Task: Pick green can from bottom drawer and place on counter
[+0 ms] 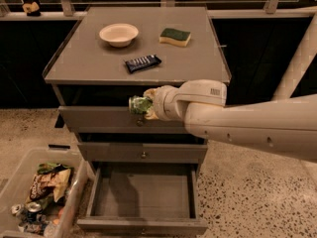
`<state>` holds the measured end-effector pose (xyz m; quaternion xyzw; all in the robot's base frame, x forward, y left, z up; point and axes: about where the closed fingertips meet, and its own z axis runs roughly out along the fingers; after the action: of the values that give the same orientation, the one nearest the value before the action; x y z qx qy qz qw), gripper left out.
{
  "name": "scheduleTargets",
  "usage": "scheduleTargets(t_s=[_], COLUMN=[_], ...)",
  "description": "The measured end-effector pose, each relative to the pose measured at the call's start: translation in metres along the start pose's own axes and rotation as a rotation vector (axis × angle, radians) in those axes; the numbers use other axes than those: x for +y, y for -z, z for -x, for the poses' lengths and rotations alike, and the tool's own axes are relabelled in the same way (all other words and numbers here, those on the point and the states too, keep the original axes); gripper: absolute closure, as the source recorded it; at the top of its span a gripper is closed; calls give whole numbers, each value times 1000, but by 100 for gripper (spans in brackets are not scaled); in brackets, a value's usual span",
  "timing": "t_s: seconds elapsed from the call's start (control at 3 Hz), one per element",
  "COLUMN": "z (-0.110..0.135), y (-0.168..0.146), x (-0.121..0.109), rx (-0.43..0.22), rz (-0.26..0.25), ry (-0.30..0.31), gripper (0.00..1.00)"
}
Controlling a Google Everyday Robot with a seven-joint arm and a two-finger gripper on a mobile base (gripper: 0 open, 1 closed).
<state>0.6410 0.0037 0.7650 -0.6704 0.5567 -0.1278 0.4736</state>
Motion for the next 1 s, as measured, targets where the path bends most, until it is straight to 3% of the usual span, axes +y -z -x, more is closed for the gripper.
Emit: scheduleTargets(t_s=[0.33,1.0], z=[7,13], y=[-12,-7], x=[-38,-45], rx=[-16,-13], rz=[-42,-59], ry=[27,40], gripper=[100,100])
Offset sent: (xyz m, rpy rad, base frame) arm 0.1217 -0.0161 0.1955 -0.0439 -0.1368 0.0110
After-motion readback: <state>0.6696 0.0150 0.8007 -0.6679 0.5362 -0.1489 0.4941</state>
